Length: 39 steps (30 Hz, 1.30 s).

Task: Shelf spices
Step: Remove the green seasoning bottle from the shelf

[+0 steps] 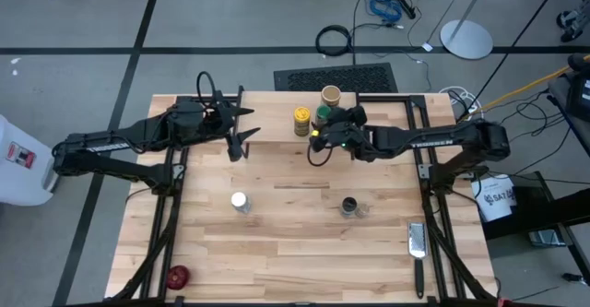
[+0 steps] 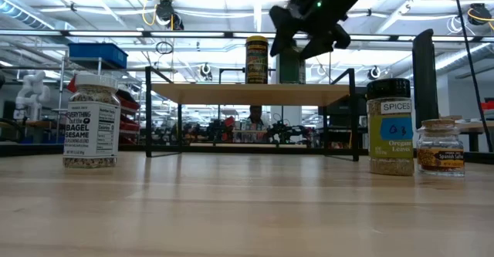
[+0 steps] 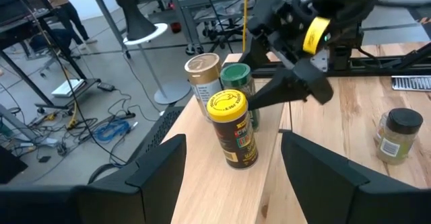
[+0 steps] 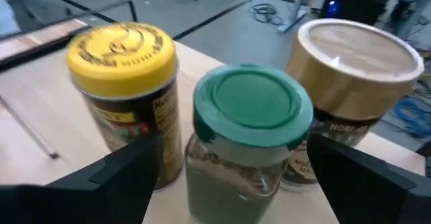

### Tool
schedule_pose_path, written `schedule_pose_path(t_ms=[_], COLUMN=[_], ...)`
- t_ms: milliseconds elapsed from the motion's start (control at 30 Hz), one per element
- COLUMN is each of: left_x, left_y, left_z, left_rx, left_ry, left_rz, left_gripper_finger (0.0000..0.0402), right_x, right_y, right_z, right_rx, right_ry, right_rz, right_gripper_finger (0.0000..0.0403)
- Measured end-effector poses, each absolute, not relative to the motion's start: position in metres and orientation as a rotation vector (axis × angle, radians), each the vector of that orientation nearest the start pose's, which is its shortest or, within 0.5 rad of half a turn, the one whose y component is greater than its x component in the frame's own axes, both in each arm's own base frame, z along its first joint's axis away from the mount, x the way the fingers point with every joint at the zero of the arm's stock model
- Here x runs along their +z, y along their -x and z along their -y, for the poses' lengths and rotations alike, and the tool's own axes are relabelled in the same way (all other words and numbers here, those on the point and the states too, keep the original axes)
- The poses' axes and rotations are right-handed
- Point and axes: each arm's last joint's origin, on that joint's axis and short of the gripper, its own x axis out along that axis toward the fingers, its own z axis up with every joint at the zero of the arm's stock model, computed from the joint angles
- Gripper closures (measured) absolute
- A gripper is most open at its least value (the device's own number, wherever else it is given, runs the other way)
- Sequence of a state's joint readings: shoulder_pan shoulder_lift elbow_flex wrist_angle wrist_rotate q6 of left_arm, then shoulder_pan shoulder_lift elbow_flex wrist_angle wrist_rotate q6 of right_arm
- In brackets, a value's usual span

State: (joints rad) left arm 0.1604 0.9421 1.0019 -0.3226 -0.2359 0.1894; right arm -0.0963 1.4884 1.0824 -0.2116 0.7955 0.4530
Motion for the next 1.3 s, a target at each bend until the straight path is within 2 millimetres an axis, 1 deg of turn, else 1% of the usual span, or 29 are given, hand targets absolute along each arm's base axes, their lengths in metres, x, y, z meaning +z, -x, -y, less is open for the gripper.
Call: schedule_pose_path(t_ms=[167,233,400,667,767,867,1000,1100,1300], left_x=[0.367,0.367,0.367,0.367,0.367,0.367,0.367,0.367,0.367], left_y=[-0.195,-0.195,-0.195,-0.195,-0.195,-0.195,-0.195,-0.195,-0.195], left_z=[-0.038,-0.038,-0.038,-0.038,-0.038,-0.038,-0.038,-0.038,-0.038], left_rx=[0.367,0.367,0.366,0.366,0.365,0.365,0.365,0.365,0.365], left_ry=[-0.196,-0.198,-0.201,-0.202,-0.202,-0.202,-0.202,-0.202,-0.202], left_rz=[-0.303,-0.302,-0.303,-0.303,-0.303,-0.303,-0.303,-0.303,-0.303], left_gripper_finger=[0.0148,0.0148,0.0148,0.0148,0.0148,0.0148,0.0148,0.0148,0.0148], right_x=[0.271,0.272,0.273,0.272,0.273,0.273,0.273,0.274,0.283], right_y=[-0.318,-0.317,-0.317,-0.316,-0.316,-0.317,-0.317,-0.315,-0.303], right_z=[0.052,0.052,0.052,0.052,0.051,0.050,0.046,0.043,0.035], right_rx=[-0.995,-0.994,-1.006,-1.000,-0.977,-0.957,-0.940,-0.922,-0.876], right_ry=[-0.172,-0.168,-0.147,-0.146,-0.156,-0.161,-0.148,-0.142,-0.144], right_rz=[-0.389,-0.389,-0.391,-0.400,-0.406,-0.412,-0.423,-0.431,-0.469], right_gripper_finger=[0.0050,0.0058,0.0105,0.0193,0.0213,0.0217,0.0208,0.0210,0.0215])
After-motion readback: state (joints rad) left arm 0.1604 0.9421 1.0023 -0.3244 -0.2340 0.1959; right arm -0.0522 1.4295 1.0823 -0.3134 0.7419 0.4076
